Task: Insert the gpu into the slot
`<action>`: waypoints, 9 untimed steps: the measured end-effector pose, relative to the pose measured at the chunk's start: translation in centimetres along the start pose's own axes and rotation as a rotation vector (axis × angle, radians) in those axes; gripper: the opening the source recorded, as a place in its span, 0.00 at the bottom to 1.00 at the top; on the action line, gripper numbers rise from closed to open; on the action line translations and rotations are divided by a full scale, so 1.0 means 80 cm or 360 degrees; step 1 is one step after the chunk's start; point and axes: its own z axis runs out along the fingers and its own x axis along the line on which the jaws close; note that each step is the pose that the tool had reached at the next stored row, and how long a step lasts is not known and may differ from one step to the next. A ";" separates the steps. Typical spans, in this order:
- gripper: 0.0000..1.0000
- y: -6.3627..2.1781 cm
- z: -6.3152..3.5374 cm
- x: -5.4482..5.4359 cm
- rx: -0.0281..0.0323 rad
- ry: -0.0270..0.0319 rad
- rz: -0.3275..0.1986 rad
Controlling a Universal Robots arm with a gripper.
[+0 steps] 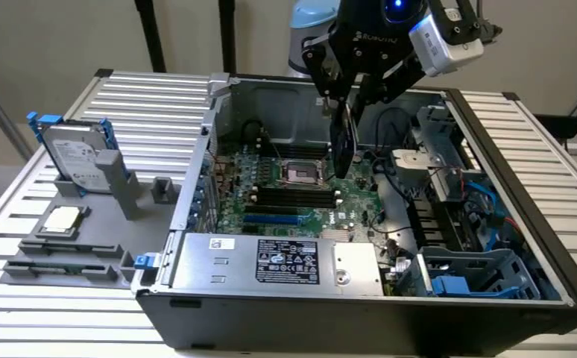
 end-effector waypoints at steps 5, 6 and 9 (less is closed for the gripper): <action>0.26 0.000 0.000 0.000 0.00049 0.00095 -0.0122; 0.26 0.000 0.000 0.000 0.00063 0.00117 -0.0152; 0.26 0.000 0.000 0.000 0.00096 0.00172 -0.0237</action>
